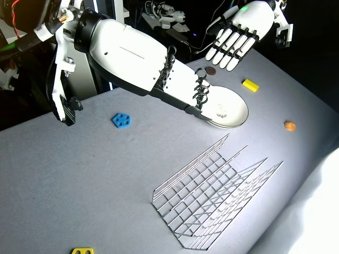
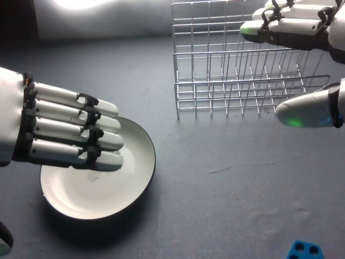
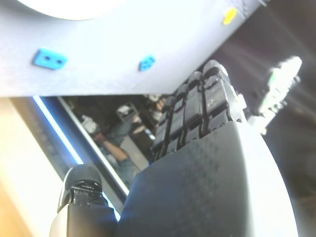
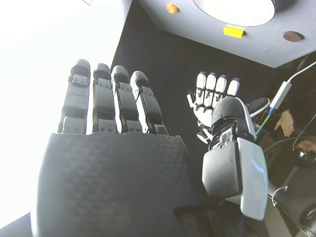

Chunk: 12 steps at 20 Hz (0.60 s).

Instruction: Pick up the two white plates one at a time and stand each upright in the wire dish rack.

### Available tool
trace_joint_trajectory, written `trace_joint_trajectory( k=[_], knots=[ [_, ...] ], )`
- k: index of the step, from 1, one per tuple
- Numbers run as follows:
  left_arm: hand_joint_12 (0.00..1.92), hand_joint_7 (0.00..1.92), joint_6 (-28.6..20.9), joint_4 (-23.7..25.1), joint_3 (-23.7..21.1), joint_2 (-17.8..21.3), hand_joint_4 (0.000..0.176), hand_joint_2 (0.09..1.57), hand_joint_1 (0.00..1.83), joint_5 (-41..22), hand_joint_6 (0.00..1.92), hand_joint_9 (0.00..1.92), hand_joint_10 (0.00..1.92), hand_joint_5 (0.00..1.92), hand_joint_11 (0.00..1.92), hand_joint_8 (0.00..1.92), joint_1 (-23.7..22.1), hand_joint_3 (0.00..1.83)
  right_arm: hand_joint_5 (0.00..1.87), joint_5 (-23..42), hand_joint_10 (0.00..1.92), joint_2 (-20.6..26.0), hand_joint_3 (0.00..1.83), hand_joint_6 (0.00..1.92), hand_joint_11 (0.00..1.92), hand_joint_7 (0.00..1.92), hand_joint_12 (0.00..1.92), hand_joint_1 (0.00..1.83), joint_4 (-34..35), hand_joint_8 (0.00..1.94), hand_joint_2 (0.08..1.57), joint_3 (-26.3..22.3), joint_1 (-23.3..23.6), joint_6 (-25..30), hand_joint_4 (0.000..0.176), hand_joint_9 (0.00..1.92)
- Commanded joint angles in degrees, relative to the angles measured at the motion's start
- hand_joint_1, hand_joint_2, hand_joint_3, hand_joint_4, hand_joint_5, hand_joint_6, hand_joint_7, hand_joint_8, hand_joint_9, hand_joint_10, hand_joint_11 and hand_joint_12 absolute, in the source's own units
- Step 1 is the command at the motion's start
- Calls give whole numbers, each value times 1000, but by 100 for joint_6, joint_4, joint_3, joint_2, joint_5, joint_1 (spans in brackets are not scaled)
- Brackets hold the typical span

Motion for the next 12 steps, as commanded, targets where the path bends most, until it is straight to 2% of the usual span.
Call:
trace_joint_trajectory(
  k=[1,5,8,12],
  knots=[
    [0,0,4,-429,-11,4,0,1055,0,-87,0,0,0,0,0,0,-34,11,19,642,0,13,0,0,0,0,0,0,25,0,1131,-16,71,72,0,0],
    [0,0,250,-435,-87,-151,0,1046,0,148,0,0,0,0,0,0,366,5,17,665,0,13,0,1,0,0,0,0,25,0,1123,-14,51,20,0,0],
    [0,0,591,-730,-153,-191,0,1038,0,338,0,0,0,0,0,0,977,1,36,675,0,-149,0,7,0,5,0,0,25,1,1116,-14,-186,-457,0,0],
    [0,0,1142,-968,-18,-376,0,1038,0,642,0,0,0,0,0,0,1674,1,15,870,0,-284,0,0,0,0,0,0,25,0,1130,-14,-217,-395,0,0]
  ],
)
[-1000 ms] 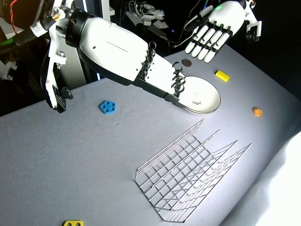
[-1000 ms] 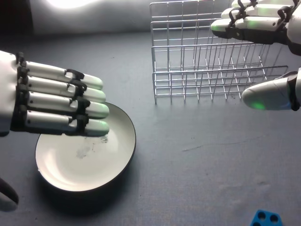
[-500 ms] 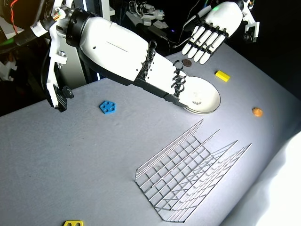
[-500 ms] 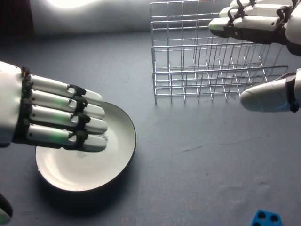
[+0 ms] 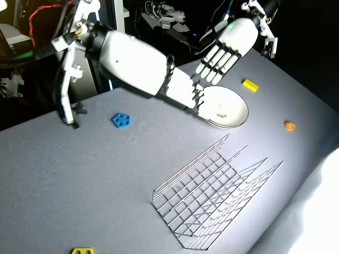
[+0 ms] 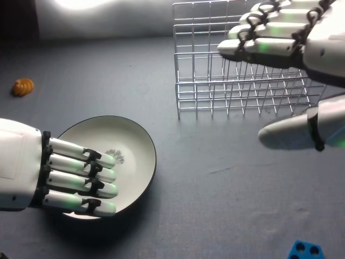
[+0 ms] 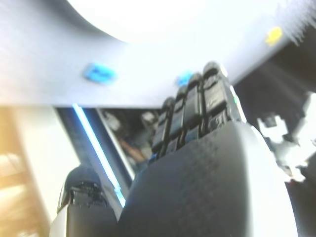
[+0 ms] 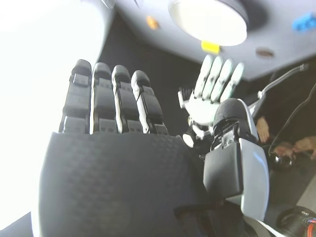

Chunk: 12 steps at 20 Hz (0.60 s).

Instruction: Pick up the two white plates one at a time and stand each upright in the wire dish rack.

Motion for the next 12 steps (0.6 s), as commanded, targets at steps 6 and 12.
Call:
trace_joint_trajectory(
  k=[6,12],
  knots=[
    [0,0,52,-928,633,-391,0,1060,0,268,0,0,0,0,0,0,602,10,0,1348,0,-152,1,0,0,0,0,0,38,0,1137,28,-452,-144,0,0],
    [0,0,49,-967,806,-472,0,1055,0,406,0,0,0,0,0,0,792,6,5,2762,0,-656,5,2,0,0,0,0,38,0,1146,448,-1256,-197,0,0]
  ],
)
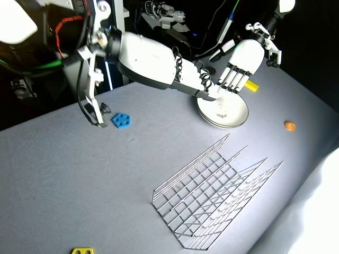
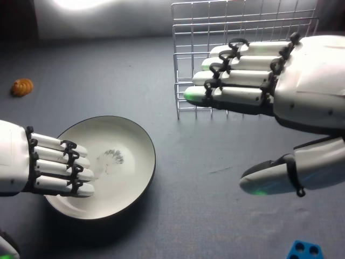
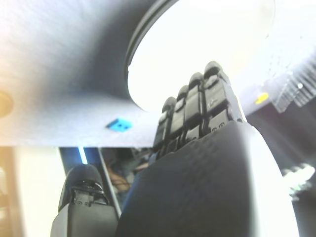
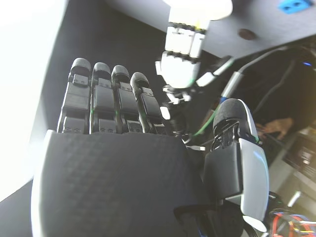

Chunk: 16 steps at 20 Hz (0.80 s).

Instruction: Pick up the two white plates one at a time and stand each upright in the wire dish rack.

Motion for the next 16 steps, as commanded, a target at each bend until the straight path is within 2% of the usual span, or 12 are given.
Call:
trace_joint_trajectory(
  k=[1,3,4,6,7,11,16],
  knots=[
    [0,0,-6,-293,17,3,0,1055,0,-188,0,0,0,0,0,0,-6,5,8,1016,0,-40,5,3,0,0,0,0,118,0,1147,0,34,-4,0,0],
    [0,0,-6,-293,33,2,0,1055,0,-176,0,0,0,0,0,0,33,5,9,1125,0,-172,7,3,0,0,0,0,404,0,1154,0,32,-145,0,0],
    [0,0,-7,-293,55,-7,0,1059,0,-173,0,0,0,0,0,0,53,6,16,1134,0,-253,6,6,0,0,0,0,885,0,1152,0,-27,-409,0,0],
    [0,0,-8,-293,116,-30,0,1051,0,-167,0,0,0,0,0,0,93,2,33,1325,0,-436,4,12,0,9,0,0,1992,4,1150,8,-202,-1290,0,0],
    [0,0,-9,-293,150,-42,0,1050,0,-165,0,0,0,0,0,0,120,2,19,1607,0,-524,4,5,0,1,0,0,2213,0,1151,39,-301,-1477,0,0],
    [0,0,-20,-294,232,-77,0,1050,0,-165,0,0,0,0,0,0,198,1,40,2109,0,-764,3,12,0,17,0,0,2132,7,1153,138,-475,-1481,0,0],
    [0,0,-80,-294,291,-94,0,1045,0,-164,0,0,0,0,0,0,260,0,19,2406,0,-839,4,0,0,0,0,0,1860,0,1156,163,-781,-1981,0,0]
  ],
)
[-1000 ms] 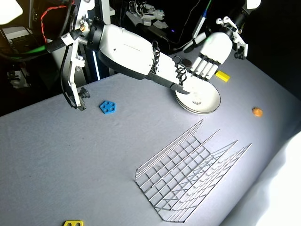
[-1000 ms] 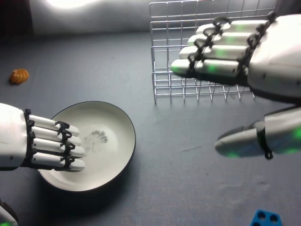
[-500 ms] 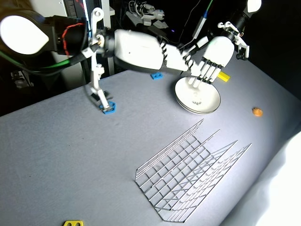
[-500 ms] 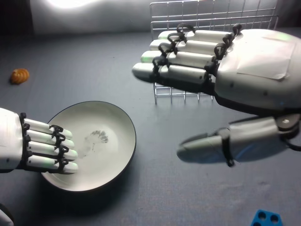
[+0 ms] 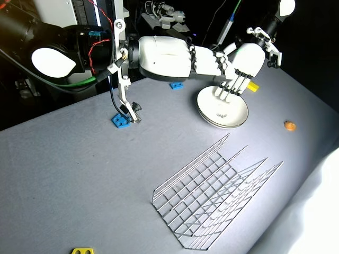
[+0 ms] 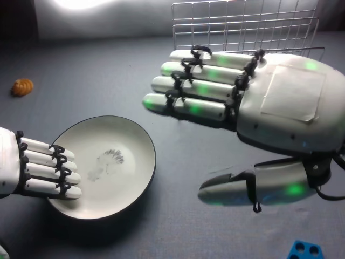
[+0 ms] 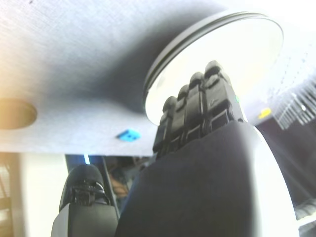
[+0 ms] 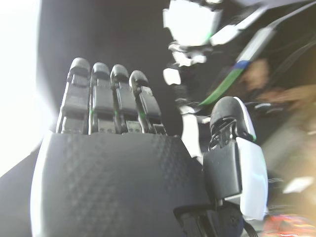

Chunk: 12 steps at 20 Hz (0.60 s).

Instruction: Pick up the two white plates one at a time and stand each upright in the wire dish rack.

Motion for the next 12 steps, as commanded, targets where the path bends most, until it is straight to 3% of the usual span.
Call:
trace_joint_trajectory(
  k=[1,4,6,8,12],
  knots=[
    [0,0,-28,-270,34,9,0,1056,0,-223,0,0,0,0,0,0,-10,4,21,969,0,27,3,2,0,0,0,0,96,0,1157,10,3,-59,0,0],
    [0,0,-65,-270,41,-6,0,1051,0,-192,0,0,0,0,0,0,74,1,20,1642,0,12,3,1,0,0,0,0,63,0,1159,8,-247,-429,0,0],
    [0,0,-101,-270,53,-23,0,1051,0,-174,0,0,0,0,0,0,111,1,3,1664,0,-14,2,0,0,0,0,39,60,0,1160,8,-260,-429,0,0],
    [0,0,-121,-270,60,-32,0,1054,0,-160,0,0,0,0,0,0,147,2,25,1660,0,-34,0,9,0,5,0,284,59,2,1121,8,-268,-429,0,0],
    [0,0,-137,-271,67,-64,0,1053,0,-104,0,0,0,0,0,0,230,1,0,1582,0,-34,0,0,0,0,0,252,-54,0,1128,8,-252,-427,0,0]
  ],
)
